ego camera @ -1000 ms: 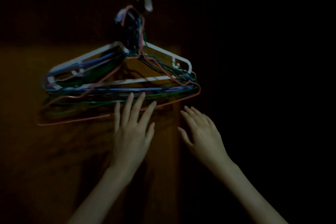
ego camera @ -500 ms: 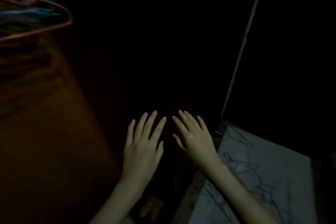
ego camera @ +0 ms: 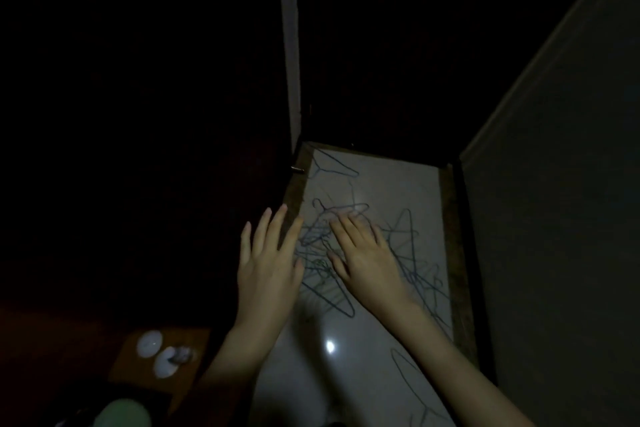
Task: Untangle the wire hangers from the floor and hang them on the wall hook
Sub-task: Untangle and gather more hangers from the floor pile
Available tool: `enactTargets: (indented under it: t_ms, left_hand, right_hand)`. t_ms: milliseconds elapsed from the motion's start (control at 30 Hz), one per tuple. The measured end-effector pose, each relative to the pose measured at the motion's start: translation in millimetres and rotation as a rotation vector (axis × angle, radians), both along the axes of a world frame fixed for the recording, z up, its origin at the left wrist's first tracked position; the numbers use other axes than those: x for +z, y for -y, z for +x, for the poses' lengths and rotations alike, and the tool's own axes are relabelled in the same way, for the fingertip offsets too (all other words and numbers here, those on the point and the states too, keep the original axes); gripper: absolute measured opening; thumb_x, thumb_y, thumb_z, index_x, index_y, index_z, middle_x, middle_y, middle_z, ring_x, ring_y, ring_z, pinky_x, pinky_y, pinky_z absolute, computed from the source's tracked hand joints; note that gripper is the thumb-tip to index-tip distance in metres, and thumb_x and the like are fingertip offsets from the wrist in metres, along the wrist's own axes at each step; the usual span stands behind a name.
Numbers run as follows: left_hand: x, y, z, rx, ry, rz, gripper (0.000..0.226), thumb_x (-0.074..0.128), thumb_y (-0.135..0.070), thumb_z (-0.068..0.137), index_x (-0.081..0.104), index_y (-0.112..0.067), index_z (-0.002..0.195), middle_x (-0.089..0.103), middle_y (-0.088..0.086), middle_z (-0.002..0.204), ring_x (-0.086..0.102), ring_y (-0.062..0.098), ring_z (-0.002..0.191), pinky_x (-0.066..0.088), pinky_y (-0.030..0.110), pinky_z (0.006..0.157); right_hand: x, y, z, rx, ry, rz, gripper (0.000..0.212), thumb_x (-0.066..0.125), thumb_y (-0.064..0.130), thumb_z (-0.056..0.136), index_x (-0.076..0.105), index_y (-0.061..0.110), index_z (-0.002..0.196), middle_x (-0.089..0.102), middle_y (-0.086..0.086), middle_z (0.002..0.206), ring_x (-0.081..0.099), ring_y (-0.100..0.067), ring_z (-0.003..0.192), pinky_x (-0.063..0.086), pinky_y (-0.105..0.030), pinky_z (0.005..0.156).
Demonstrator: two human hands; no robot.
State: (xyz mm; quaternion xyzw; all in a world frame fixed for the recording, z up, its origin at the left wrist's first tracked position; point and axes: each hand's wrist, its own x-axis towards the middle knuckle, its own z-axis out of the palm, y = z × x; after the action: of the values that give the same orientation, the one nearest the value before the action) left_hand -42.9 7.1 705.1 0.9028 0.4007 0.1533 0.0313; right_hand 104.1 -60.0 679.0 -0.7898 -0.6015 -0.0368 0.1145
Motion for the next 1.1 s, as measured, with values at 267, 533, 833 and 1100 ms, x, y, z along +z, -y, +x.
enactTargets:
  t_ms: [267,533,833,1100]
  left_hand:
    - [-84,-10,50,-0.133,0.003,-0.073,0.069,0.072,-0.017,0.071,0.047,-0.018,0.135,0.046,0.011,0.141,0.033,0.027,0.134,0.018,0.047,0.111]
    - [-207,-70,74,-0.261,0.014,-0.109,0.083,0.083,-0.021,0.057,0.045,-0.018,0.131,0.053,0.012,0.134,0.040,0.027,0.127,0.020,0.045,0.106]
    - [-365,-136,82,-0.358,-0.018,-0.194,0.077,0.074,-0.025,0.071,0.033,-0.025,0.137,0.045,0.008,0.142,0.035,0.027,0.135,0.028,0.053,0.109]
    - [-545,-155,99,-0.398,-0.046,-0.226,0.065,0.060,-0.031,0.073,0.046,-0.017,0.135,0.050,0.012,0.138,0.026,0.025,0.130,0.036,0.059,0.100]
  right_hand:
    - [-79,22,39,-0.131,-0.069,-0.074,0.052,0.037,0.036,0.081,0.060,0.011,0.120,0.063,-0.005,0.121,0.060,-0.019,0.113,0.049,-0.041,0.091]
    - [-187,-9,50,-0.273,-0.119,-0.160,0.052,0.044,0.040,0.081,0.058,0.011,0.123,0.063,-0.005,0.123,0.060,-0.019,0.113,0.048,-0.042,0.091]
    - [-343,-57,57,-0.374,-0.244,-0.145,0.052,0.038,0.039,0.089,0.054,0.007,0.126,0.060,-0.012,0.126,0.058,-0.027,0.116,0.046,-0.047,0.093]
    - [-534,-59,74,-0.332,-0.346,-0.205,0.050,0.058,0.023,0.088,0.046,0.007,0.134,0.050,-0.014,0.137,0.047,-0.029,0.127,0.036,-0.047,0.104]
